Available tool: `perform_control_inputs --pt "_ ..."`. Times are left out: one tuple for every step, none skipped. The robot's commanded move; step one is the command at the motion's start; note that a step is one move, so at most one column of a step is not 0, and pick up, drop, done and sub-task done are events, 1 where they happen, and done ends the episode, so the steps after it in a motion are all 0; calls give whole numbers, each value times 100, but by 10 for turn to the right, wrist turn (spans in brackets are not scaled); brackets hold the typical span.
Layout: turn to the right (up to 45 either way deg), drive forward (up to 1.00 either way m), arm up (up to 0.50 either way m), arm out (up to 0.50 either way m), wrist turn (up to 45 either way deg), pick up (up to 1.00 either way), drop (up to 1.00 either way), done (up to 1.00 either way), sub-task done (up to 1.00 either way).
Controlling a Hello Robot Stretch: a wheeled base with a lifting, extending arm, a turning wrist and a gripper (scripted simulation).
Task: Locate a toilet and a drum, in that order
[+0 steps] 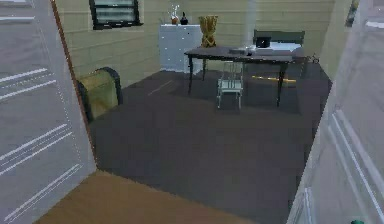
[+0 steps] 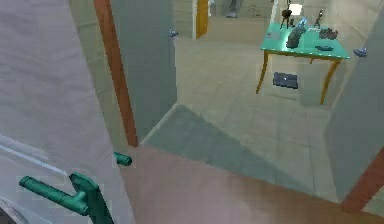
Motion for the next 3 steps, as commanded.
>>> perform_control_inputs --pt "0 100 0 0 0 0 0 0 0" --pt "0 100 0 0 0 0 0 0 0" --pt "30 0 0 0 0 0 0 0 0"
